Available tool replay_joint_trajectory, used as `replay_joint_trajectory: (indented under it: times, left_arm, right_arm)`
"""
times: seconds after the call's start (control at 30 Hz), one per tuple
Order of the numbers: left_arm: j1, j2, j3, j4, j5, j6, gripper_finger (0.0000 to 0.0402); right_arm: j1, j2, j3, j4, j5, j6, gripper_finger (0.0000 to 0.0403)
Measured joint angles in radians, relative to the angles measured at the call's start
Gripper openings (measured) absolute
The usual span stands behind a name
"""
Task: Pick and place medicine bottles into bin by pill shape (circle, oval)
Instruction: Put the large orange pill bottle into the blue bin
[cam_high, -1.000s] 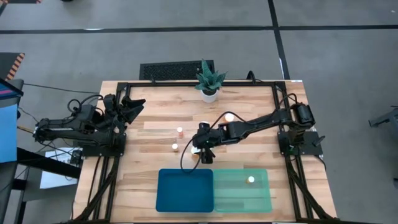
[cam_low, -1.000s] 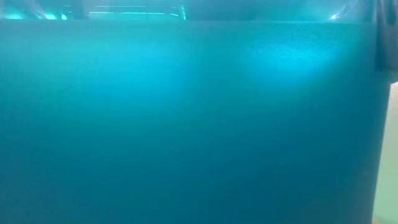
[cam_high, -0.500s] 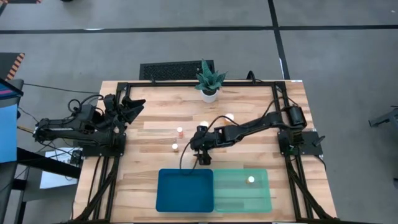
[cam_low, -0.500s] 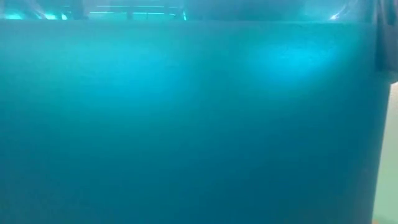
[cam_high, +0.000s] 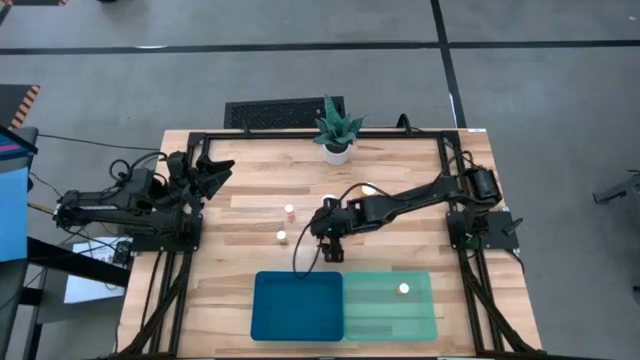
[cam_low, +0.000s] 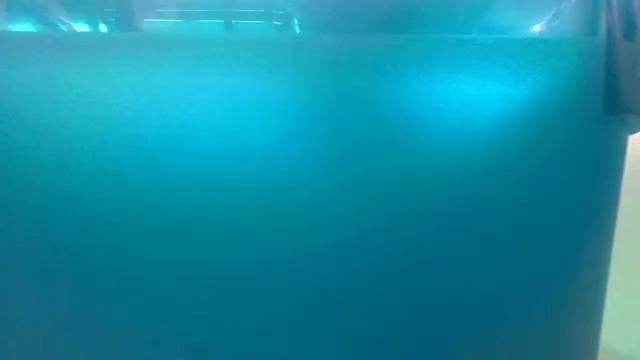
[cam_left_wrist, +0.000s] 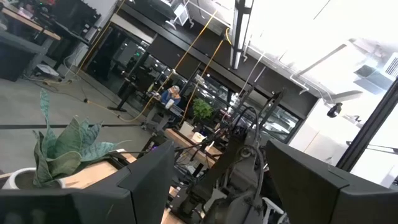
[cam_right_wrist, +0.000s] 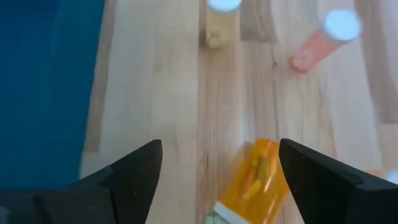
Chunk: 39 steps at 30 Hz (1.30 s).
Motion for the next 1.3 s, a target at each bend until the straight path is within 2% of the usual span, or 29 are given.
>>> replay_joint_trajectory:
  times: [0.23, 0.37, 0.57, 0.7, 0.8, 1.3]
  left_arm:
    - [0.0, 0.0, 0.0, -0.006, 0.002, -0.008, 0.0247]
    - [0.0, 0.0, 0.0, -0.007, 0.002, -0.008, 0.0247]
    - [0.0, 0.0, 0.0, -0.011, 0.002, 0.0, 0.0247]
    - [0.0, 0.0, 0.0, -0.012, 0.002, -0.001, 0.0247]
    - [0.0, 0.0, 0.0, -0.013, 0.001, -0.001, 0.0247]
    - [0.0, 0.0, 0.0, -0.013, 0.001, -0.002, 0.0247]
  right_arm:
    - [-0.021, -0.153, -0.026, -0.201, 0.003, 0.031, 0.0332]
    - [-0.041, -0.258, -0.143, -0.199, 0.003, 0.063, 0.033]
    - [-0.071, -0.368, -0.354, -0.021, 0.015, 0.085, 0.0331]
    - [-0.068, -0.364, -0.427, 0.109, 0.03, 0.086, 0.0331]
    - [-0.069, -0.336, -0.436, 0.112, 0.059, 0.078, 0.0331]
    - [-0.077, -0.252, -0.436, 0.166, 0.055, 0.055, 0.033]
